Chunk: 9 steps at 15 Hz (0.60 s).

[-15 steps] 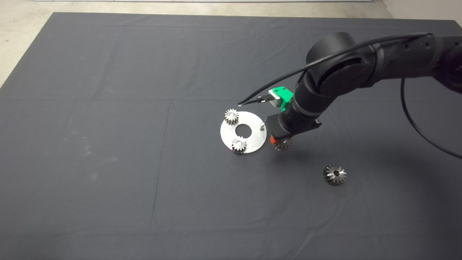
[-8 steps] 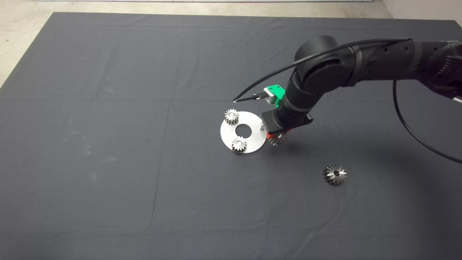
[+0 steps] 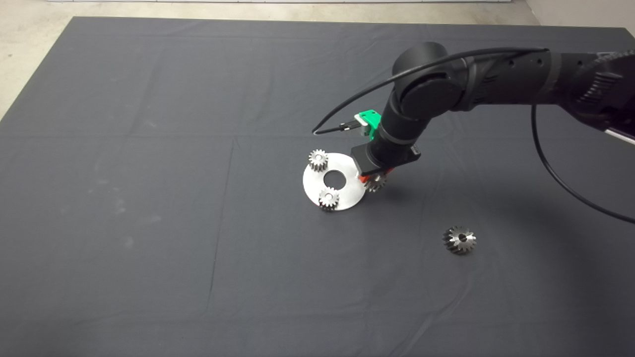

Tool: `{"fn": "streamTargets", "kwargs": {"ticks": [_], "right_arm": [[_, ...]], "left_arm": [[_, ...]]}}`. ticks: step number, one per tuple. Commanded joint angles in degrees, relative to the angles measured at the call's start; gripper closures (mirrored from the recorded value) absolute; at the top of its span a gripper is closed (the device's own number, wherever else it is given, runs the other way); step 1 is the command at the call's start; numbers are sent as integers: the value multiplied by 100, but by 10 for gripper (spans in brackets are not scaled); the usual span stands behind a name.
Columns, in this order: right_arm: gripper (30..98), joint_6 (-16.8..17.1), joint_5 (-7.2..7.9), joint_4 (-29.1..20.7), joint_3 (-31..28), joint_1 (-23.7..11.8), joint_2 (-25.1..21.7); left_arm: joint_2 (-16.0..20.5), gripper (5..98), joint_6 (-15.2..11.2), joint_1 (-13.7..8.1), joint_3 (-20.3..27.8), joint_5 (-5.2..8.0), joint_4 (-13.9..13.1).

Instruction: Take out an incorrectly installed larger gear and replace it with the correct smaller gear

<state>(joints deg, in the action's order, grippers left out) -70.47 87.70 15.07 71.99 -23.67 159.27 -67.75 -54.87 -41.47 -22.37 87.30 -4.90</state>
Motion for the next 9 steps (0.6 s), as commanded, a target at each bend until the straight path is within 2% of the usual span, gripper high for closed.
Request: {"fn": "streamTargets", "kwargs": {"ticks": [1, 9], "right_arm": [[909, 286, 634, 172, 455, -208, 268], [910, 384, 634, 181, 647, -208, 303]], "left_arm": [[-5, 93, 29, -10, 59, 156, -72], [2, 93, 29, -10, 59, 156, -72]]}}
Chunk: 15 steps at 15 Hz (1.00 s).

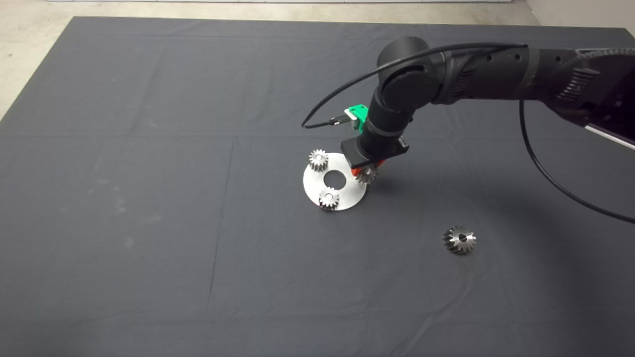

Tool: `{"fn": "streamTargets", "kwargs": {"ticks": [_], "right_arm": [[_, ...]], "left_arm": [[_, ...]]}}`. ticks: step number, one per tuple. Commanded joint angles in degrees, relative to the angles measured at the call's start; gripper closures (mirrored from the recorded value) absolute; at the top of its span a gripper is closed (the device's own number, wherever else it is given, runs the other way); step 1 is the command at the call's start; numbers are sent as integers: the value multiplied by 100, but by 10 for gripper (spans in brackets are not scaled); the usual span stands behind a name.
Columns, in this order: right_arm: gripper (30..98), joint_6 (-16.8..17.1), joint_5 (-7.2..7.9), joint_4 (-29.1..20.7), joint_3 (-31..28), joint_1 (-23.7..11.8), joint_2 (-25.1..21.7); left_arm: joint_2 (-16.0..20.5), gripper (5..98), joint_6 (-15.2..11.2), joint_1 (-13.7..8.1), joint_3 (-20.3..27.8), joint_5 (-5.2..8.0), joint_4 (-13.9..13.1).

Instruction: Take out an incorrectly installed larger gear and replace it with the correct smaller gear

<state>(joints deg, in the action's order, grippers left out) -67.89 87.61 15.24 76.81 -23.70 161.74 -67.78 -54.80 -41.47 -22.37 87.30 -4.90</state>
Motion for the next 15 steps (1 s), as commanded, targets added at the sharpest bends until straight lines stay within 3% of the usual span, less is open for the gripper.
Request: {"fn": "streamTargets", "kwargs": {"ticks": [1, 15], "right_arm": [[909, 178, 643, 155, 278, -206, 89], [911, 215, 643, 146, 365, -197, 134]], "left_arm": [[5, 93, 22, -10, 59, 156, -65], [23, 93, 22, -10, 68, 156, -68]]}}
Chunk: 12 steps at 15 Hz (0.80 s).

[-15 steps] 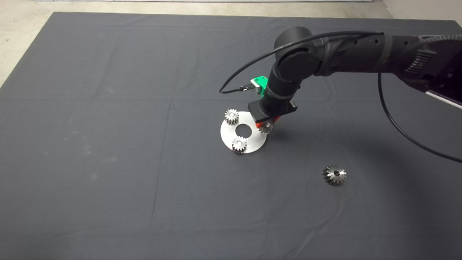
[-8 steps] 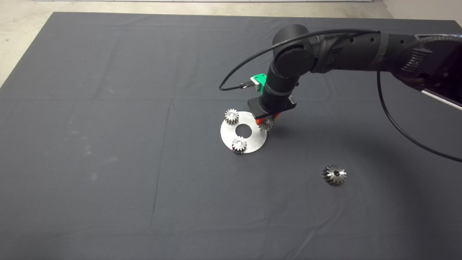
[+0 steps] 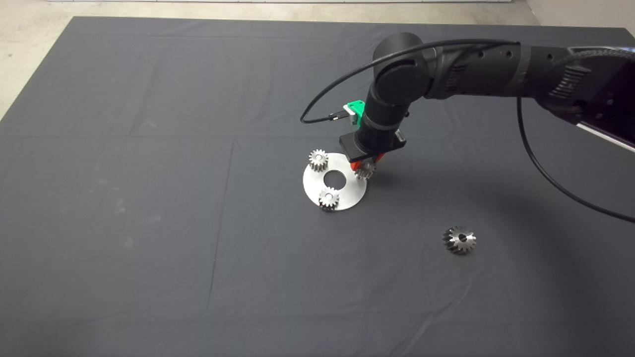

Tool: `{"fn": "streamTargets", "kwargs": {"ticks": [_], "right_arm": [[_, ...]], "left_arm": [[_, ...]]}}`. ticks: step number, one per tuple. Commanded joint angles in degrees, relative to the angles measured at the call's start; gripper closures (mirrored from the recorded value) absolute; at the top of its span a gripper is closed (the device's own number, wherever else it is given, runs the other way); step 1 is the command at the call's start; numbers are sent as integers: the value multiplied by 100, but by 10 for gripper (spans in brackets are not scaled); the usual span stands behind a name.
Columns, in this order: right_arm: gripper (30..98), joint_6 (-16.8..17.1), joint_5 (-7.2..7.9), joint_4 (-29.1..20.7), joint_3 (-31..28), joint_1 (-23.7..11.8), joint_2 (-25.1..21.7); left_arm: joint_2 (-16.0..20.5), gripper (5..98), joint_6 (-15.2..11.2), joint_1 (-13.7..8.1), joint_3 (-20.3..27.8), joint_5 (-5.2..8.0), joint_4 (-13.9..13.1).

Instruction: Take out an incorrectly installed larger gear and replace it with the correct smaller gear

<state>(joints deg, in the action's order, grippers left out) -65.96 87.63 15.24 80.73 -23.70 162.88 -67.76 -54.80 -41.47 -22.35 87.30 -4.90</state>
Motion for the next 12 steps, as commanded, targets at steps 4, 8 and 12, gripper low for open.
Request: {"fn": "streamTargets", "kwargs": {"ticks": [4, 8, 12], "right_arm": [[911, 22, 650, 138, -32, -206, -5], [910, 48, 650, 146, 29, -204, -32], [910, 62, 659, 129, 144, -197, -5]], "left_arm": [[3, 93, 22, -10, 65, 156, -64], [12, 93, 23, -10, 65, 156, -72], [-15, 93, 22, -10, 65, 156, -64]]}}
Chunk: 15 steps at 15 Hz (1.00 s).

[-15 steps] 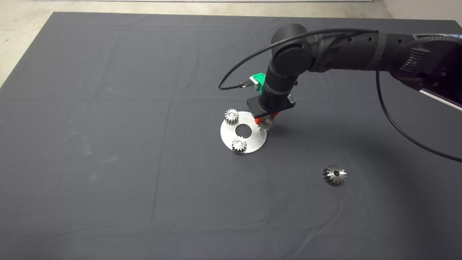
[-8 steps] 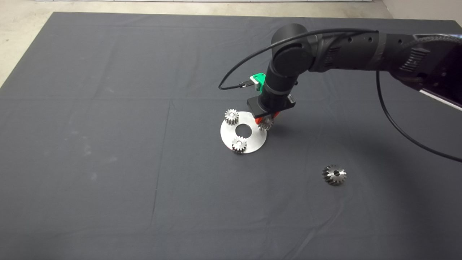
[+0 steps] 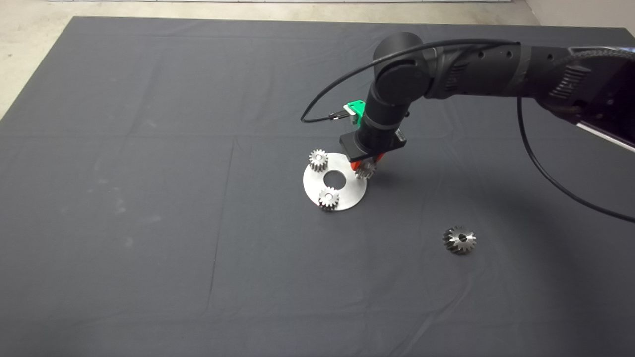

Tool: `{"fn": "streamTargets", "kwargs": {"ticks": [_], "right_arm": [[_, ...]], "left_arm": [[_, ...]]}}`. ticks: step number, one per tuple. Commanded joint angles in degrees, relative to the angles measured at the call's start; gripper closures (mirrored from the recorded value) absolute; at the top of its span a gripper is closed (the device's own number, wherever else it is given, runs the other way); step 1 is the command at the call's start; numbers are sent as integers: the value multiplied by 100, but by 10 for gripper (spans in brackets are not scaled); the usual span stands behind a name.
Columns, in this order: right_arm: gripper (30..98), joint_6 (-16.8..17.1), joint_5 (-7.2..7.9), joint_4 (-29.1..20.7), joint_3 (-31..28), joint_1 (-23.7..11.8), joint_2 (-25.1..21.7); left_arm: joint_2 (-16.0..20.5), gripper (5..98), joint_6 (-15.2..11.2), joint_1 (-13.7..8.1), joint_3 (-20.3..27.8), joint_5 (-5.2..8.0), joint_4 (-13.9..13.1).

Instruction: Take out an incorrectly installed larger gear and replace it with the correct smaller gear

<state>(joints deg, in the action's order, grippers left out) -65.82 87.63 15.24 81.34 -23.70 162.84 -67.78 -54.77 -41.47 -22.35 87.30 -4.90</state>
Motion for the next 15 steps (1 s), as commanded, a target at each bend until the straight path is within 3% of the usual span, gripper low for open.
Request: {"fn": "streamTargets", "kwargs": {"ticks": [1, 10, 15], "right_arm": [[910, 43, 659, 129, 83, -188, 7], [911, 43, 668, 94, 162, -197, 86], [911, 50, 668, -293, 171, -206, 130]], "left_arm": [[-4, 93, 19, -10, 63, 156, -64], [-12, 93, 19, -10, 65, 156, -64], [-21, 93, 19, -10, 56, 156, -64]]}}
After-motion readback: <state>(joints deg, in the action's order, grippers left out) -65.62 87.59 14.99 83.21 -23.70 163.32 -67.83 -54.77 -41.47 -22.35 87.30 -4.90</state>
